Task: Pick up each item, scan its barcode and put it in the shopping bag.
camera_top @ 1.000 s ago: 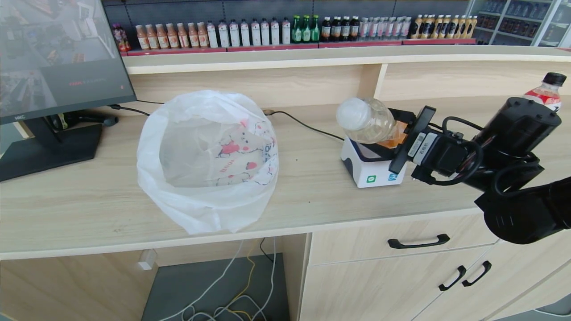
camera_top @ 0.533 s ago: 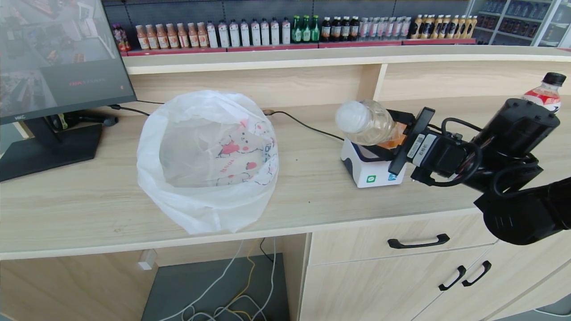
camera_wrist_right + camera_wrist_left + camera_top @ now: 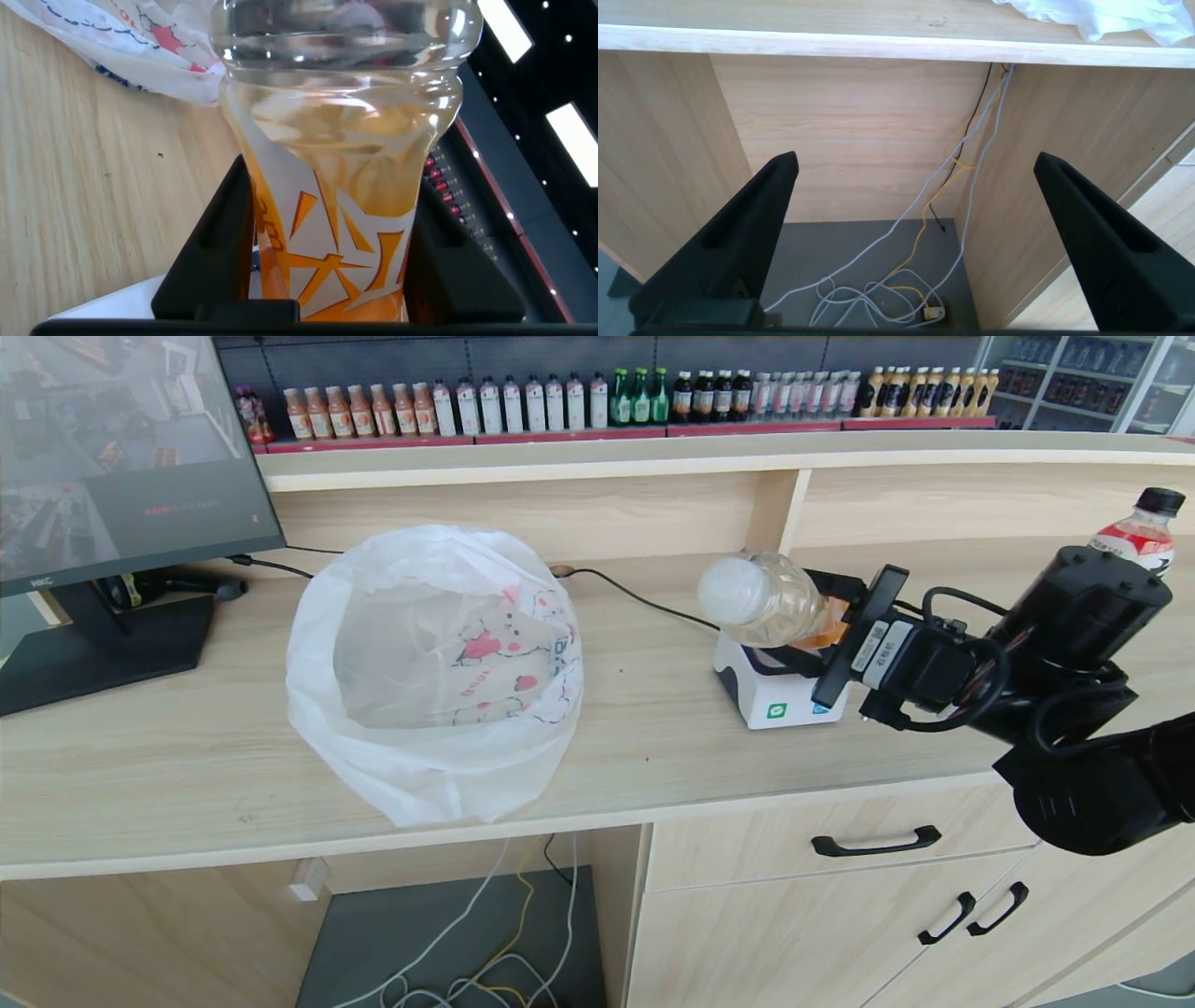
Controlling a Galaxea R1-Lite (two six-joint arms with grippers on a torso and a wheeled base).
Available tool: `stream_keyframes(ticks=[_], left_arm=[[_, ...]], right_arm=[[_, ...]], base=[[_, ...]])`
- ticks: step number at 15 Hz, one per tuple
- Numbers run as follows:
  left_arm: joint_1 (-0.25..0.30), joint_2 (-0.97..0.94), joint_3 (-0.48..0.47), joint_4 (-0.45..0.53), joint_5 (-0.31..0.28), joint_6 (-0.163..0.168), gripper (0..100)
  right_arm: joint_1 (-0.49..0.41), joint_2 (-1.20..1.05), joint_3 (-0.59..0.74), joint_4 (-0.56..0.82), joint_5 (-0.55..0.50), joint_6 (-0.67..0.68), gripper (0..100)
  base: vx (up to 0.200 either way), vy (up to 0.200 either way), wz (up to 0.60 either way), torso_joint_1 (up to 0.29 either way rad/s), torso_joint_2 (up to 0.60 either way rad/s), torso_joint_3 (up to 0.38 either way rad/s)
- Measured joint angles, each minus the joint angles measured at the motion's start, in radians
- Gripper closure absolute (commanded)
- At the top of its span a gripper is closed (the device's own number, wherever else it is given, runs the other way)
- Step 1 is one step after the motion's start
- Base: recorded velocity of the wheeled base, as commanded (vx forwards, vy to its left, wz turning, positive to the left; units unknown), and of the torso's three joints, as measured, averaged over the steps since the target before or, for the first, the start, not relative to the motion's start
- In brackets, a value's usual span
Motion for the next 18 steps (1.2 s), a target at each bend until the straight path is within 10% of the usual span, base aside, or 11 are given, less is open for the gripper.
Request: stream_keyframes(ticks=[18], left_arm=[[0.000,0.000,0.000,0.000,0.000,0.000,0]], right_arm=[[0.016,-0.113,0.003,0.001,-0.061,0.064,100]], base=[[0.000,0.000,0.00,0.000,0.00,0.000]])
